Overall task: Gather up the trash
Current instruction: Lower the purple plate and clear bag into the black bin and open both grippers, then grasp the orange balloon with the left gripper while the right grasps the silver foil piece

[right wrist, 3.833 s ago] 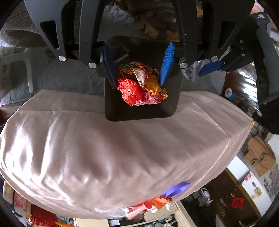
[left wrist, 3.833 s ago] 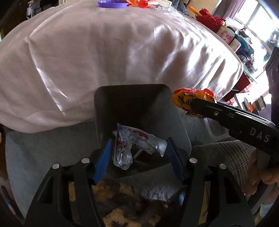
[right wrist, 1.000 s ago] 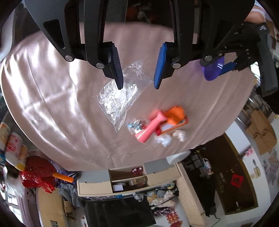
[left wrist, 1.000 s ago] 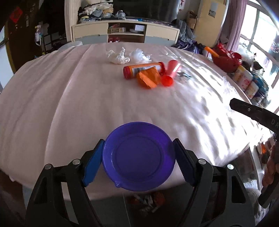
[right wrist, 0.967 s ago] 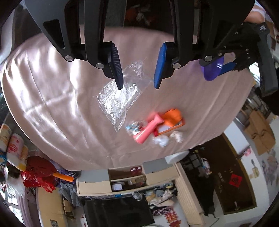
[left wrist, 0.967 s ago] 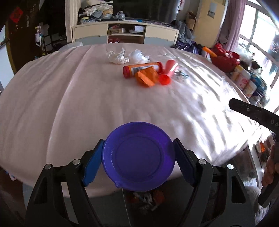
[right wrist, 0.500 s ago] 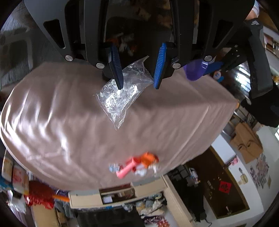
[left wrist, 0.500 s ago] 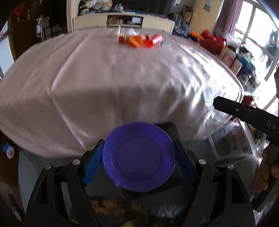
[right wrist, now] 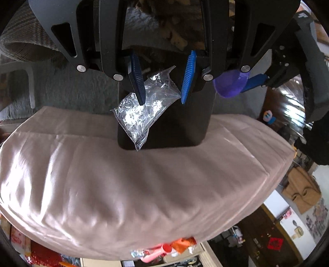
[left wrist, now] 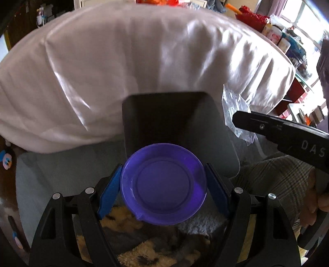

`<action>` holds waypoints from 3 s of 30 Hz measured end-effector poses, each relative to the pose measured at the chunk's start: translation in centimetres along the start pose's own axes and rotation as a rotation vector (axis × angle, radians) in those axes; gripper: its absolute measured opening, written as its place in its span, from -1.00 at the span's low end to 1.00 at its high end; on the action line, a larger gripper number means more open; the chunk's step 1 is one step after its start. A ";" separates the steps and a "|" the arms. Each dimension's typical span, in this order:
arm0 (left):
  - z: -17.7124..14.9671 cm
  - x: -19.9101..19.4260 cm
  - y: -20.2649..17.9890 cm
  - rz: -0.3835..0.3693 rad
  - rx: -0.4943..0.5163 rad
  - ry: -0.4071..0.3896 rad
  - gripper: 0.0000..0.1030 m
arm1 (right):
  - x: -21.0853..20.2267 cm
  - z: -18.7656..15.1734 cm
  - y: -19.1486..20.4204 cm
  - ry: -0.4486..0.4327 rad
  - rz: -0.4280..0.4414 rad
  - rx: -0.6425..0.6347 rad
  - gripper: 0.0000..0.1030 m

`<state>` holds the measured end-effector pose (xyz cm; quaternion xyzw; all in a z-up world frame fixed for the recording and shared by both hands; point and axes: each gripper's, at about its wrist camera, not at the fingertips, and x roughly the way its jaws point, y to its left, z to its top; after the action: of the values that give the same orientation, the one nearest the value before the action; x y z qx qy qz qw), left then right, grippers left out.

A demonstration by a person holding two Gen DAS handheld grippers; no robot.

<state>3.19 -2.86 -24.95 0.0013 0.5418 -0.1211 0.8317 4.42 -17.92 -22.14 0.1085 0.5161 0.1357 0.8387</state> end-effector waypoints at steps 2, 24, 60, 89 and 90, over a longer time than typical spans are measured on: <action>-0.1 0.6 0.1 -0.005 -0.002 0.013 0.44 | 0.4 -0.1 0.0 0.010 -0.001 0.001 -0.28; 1.0 0.8 1.2 0.007 -0.029 0.023 0.84 | 0.0 1.4 -1.3 -0.010 -0.034 0.066 0.63; 23.5 -3.5 3.5 0.096 -0.026 -0.269 0.84 | -1.3 22.7 -4.6 -0.268 -0.137 0.023 0.51; 33.5 3.6 2.0 0.010 0.035 -0.208 -0.61 | 4.8 28.7 -4.7 -0.202 -0.066 -0.042 -0.75; 33.3 3.4 1.8 0.011 0.040 -0.209 -0.67 | 4.6 28.3 -4.7 -0.200 -0.066 -0.042 -0.75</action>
<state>34.90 -6.20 -14.52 0.0085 0.4496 -0.1267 0.8841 32.24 -21.99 -14.93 0.0872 0.4300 0.1072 0.8922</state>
